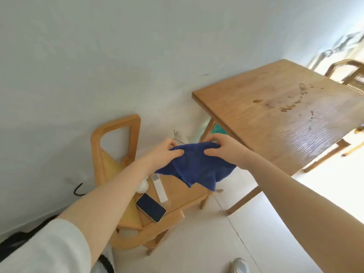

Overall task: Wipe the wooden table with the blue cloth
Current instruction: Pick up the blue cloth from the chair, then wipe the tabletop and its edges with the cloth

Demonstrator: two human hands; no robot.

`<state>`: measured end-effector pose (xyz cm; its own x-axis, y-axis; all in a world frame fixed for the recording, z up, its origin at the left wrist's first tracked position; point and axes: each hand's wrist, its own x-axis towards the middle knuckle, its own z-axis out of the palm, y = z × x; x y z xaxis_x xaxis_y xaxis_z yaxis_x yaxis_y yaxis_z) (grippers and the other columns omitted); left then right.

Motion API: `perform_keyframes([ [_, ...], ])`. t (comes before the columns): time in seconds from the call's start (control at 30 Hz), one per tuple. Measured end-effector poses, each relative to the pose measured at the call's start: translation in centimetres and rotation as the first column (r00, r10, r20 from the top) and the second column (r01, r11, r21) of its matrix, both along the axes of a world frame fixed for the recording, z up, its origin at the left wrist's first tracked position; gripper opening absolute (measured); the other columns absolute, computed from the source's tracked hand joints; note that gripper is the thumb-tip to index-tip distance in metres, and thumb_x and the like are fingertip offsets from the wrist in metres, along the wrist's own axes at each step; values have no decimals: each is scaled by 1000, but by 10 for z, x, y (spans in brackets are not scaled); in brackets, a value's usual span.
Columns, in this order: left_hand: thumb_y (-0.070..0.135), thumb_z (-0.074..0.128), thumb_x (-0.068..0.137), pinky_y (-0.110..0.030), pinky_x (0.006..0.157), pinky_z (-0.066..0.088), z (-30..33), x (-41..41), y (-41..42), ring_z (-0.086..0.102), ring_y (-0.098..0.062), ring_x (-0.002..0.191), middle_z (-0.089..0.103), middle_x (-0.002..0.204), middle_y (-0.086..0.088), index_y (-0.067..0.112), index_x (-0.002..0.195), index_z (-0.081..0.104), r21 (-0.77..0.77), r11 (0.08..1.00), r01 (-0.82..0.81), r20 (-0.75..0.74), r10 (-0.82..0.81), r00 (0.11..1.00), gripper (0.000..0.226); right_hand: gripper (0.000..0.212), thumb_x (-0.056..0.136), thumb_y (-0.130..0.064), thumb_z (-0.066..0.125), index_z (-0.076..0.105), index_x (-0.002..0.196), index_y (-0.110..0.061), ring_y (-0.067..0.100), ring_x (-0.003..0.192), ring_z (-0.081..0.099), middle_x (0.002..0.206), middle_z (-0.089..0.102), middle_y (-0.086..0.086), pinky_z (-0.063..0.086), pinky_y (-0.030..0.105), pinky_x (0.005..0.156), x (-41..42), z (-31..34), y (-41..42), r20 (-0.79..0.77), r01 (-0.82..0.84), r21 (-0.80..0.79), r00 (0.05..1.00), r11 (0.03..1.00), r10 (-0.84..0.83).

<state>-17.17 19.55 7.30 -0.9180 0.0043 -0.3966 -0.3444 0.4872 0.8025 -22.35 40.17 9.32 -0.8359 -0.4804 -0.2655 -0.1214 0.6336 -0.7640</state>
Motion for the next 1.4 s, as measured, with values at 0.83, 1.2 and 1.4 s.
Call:
perform_keyframes([
  [0.83,24,54,92,-38,82,53,-22,-156,323,65,-24,98,70,106,-9,14,111,64,736,563,-376,322,197,926,23,87,87,-35,58,-4,147,-26,18,140,14,157,-1,-6,23,37,113,-93,-56,265,-221,45,-4,974,999,-45],
  [1.2,28,54,91,-36,89,45,-15,-296,254,60,-19,104,68,109,1,21,118,61,574,724,-382,171,350,921,28,79,88,-10,56,9,146,-35,24,122,42,153,16,-5,51,38,85,-260,-55,187,-290,-17,-105,957,994,-14],
  [1.4,24,49,95,-27,98,36,-40,-332,206,43,-13,124,43,138,6,22,140,39,92,883,-461,-86,468,880,46,72,90,-5,50,16,145,-36,26,120,42,150,25,0,47,37,83,-342,-64,145,-298,20,-57,954,998,-36],
])
